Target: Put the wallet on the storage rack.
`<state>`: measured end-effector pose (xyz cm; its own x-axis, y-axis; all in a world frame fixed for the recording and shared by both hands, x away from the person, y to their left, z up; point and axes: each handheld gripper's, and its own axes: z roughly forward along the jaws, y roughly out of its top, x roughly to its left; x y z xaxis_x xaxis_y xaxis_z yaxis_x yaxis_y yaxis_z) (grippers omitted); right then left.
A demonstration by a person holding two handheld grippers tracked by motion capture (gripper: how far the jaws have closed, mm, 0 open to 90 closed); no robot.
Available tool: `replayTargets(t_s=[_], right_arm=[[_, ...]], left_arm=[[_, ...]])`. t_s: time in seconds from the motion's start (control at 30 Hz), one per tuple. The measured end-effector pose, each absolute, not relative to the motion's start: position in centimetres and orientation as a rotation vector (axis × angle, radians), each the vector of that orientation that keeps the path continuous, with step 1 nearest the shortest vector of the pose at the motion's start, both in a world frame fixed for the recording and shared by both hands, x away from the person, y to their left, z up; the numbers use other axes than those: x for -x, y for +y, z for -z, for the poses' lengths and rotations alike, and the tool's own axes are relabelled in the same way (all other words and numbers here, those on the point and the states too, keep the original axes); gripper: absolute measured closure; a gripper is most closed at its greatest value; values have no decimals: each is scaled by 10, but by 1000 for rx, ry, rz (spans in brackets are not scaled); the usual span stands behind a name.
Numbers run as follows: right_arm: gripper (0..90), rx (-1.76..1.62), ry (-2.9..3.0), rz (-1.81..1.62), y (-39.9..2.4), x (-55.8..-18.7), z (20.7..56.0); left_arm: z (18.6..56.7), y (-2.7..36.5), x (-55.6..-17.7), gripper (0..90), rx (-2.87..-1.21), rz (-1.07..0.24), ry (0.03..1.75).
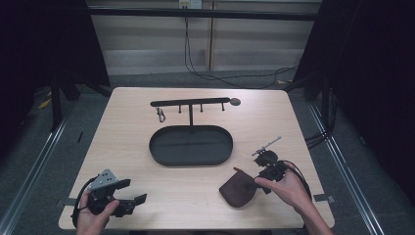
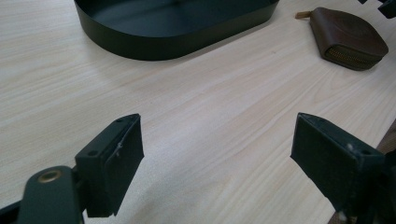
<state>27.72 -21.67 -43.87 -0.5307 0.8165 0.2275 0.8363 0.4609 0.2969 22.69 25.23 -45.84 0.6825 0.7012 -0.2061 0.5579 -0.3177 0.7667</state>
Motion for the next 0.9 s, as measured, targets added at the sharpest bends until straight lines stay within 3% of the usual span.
replayTargets(t_s=[0.3,0.9], right_arm=[[167,1373,-2664,454,-196,-290,448],[106,1364,-2607,336,-180,-301,468]], left_arm=[[461,250,-229,165,-2029,-168,957],[460,253,-230,165,-2026,-159,950]])
